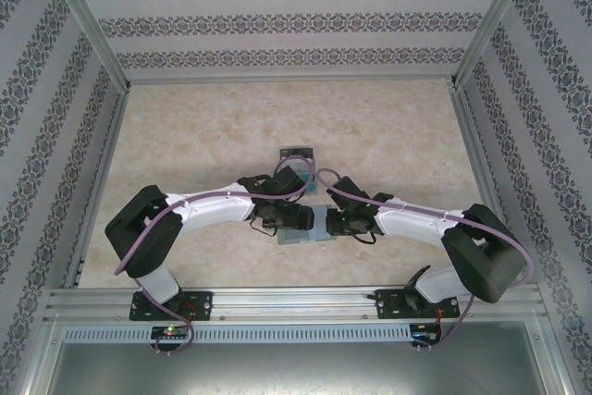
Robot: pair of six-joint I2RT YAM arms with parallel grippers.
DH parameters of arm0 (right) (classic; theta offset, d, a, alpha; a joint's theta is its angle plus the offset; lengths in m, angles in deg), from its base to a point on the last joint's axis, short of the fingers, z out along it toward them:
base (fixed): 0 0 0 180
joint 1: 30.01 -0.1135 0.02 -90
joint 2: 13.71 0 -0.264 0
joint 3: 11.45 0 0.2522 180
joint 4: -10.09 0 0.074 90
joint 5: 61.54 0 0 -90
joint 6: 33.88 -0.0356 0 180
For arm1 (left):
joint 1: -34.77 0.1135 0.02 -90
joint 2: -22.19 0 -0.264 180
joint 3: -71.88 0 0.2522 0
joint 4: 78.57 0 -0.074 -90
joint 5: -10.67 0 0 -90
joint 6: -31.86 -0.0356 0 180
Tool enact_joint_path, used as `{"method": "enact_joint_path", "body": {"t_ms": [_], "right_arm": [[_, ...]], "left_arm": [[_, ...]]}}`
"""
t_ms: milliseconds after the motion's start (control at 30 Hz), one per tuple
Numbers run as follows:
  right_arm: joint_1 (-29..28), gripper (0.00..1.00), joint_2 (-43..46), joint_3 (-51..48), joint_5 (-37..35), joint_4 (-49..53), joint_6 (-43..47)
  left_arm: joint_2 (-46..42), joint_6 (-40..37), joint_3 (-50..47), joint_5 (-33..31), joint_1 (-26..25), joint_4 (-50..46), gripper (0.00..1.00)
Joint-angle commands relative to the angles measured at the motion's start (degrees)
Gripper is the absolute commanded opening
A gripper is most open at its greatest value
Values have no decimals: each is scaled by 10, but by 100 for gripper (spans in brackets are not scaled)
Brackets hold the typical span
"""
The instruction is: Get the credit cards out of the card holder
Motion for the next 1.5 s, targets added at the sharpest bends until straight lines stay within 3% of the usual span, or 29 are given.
{"method": "enact_joint_path", "body": {"t_ms": [0, 600, 1133, 1267, 1467], "right_arm": [[-15, 21, -29, -9, 18, -29, -9], [-18, 21, -34, -8, 18, -30, -11], [-19, 22, -36, -8, 18, -33, -11], [-19, 22, -37, -8, 19, -32, -12], [-19, 23, -36, -4, 16, -26, -9]], "left_arm": [[13, 3, 6, 13, -7, 12, 80], [6, -1, -8, 59, -8, 70, 79], [-25, -11, -16, 58, -8, 70, 90], [-33, -10, -25, 57, -8, 79, 99], [-34, -5, -29, 41, -8, 70, 96]]}}
